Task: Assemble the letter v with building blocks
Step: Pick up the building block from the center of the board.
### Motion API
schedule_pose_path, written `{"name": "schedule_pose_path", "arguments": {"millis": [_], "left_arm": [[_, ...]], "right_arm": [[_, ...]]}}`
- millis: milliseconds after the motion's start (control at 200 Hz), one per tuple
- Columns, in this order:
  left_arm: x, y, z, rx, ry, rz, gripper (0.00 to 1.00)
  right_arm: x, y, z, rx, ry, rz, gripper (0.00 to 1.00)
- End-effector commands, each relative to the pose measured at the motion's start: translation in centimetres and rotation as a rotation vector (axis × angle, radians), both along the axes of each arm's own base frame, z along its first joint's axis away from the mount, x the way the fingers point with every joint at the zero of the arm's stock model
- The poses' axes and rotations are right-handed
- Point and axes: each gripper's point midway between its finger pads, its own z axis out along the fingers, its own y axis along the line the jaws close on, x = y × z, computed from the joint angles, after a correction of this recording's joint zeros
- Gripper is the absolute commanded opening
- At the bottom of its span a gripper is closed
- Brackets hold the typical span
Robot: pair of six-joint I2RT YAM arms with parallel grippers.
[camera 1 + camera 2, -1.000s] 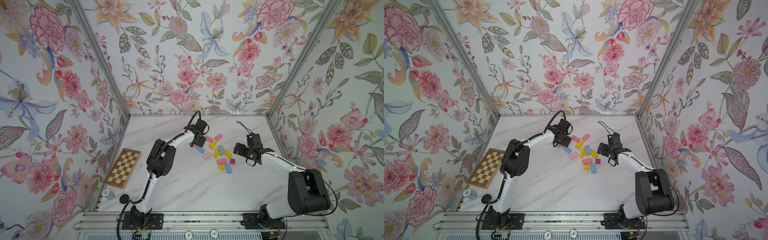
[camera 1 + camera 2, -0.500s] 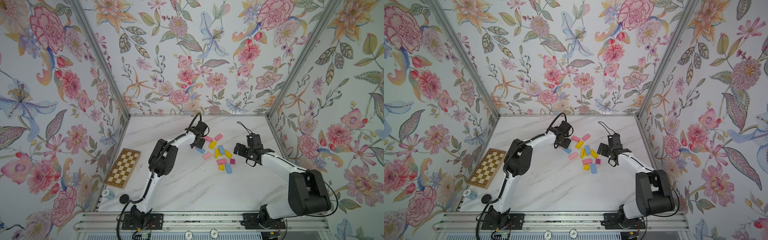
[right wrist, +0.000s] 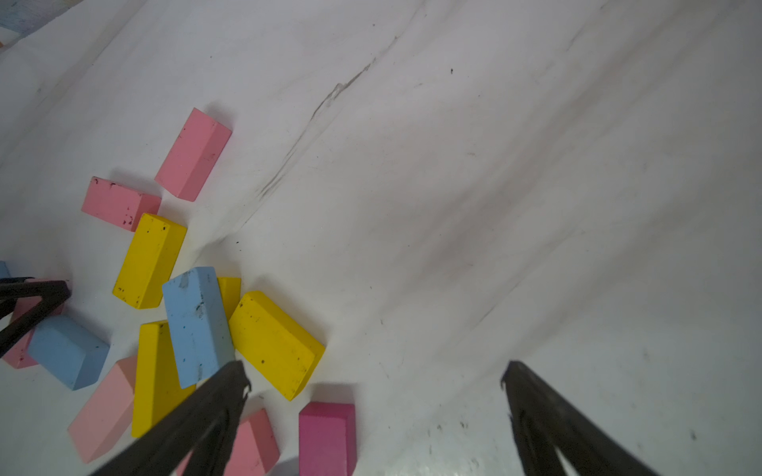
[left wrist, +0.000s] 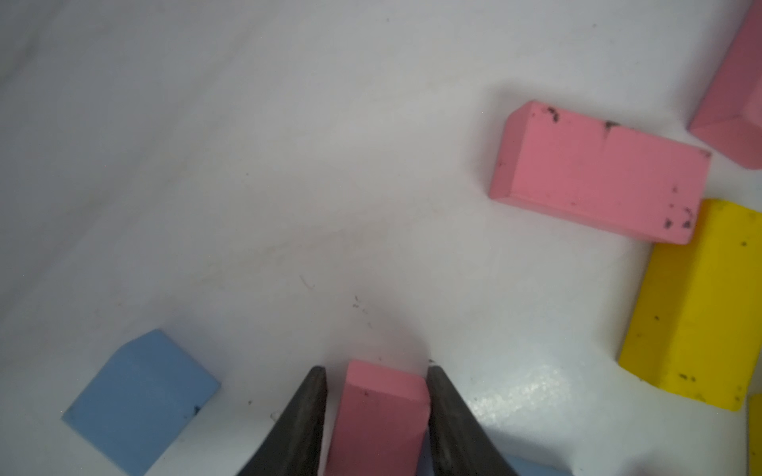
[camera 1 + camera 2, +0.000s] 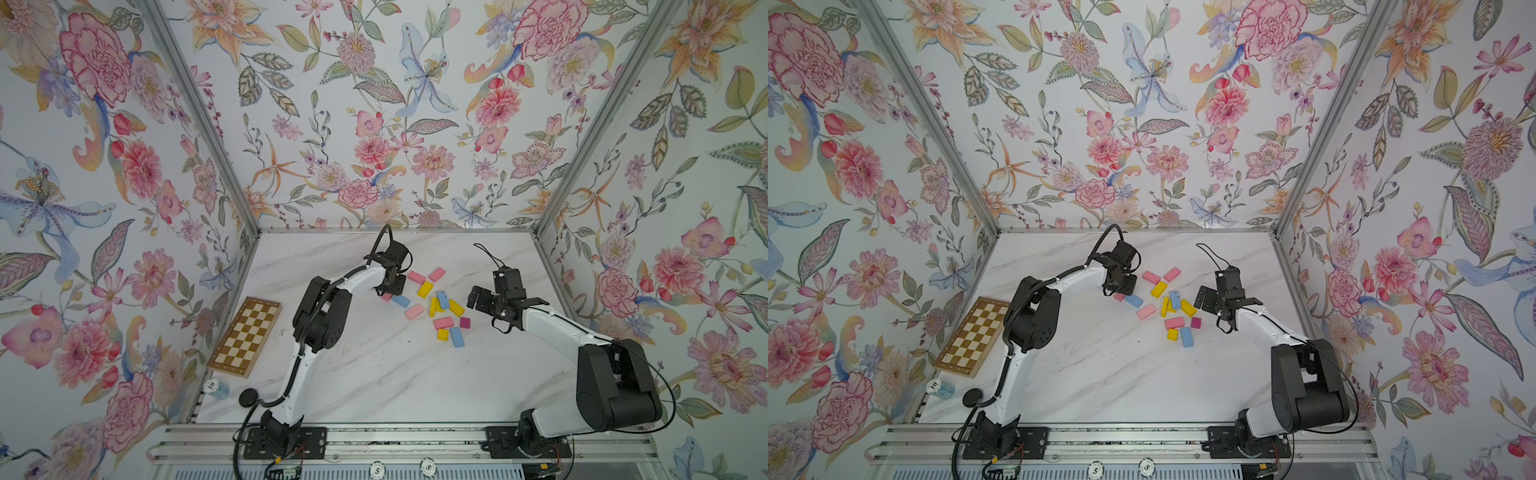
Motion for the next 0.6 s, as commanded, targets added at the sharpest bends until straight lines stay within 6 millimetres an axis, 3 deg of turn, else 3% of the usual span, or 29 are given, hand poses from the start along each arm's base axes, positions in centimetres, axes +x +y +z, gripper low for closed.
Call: {"name": "schedule_pose_path", "arguments": {"millis": [0,125,425,465,541,596], "left_arm": [[-2.0,1.1,-0.7,-0.043,0.106,0.079,0.43],[-2.3,1.7,-0.1,-0.081,0.119,0.131,0.49],[-3.6,3.4,0.3,-0.054,0.109,0.144,0.50],[-3.5,3.6,0.0,-0.041,0.109,0.142,0.47],[-3.4,3.5,-0.4,-0.036,0.118,0.133,0.33],[-3.2,3.3,-0.4,-0.050,0.112,0.130,0.30]], "right_arm": [[-0.3,0.2,0.5,-0.005,-0.011,0.003,0.99],[-0.5,0.2,0.5,-0.015,-0.013,0.008,0.99],[-0.3,0.5,0.8,-0.020,-0.025,0.014,0.99],[-0.3,0.5,0.8,-0.020,-0.026,0.014,0.99],[-0.3,0.6,0.7,-0.020,-0.025,0.018,0.99],[-0.3,0.8,0.8,-0.020,-0.024,0.026,0.99]]}}
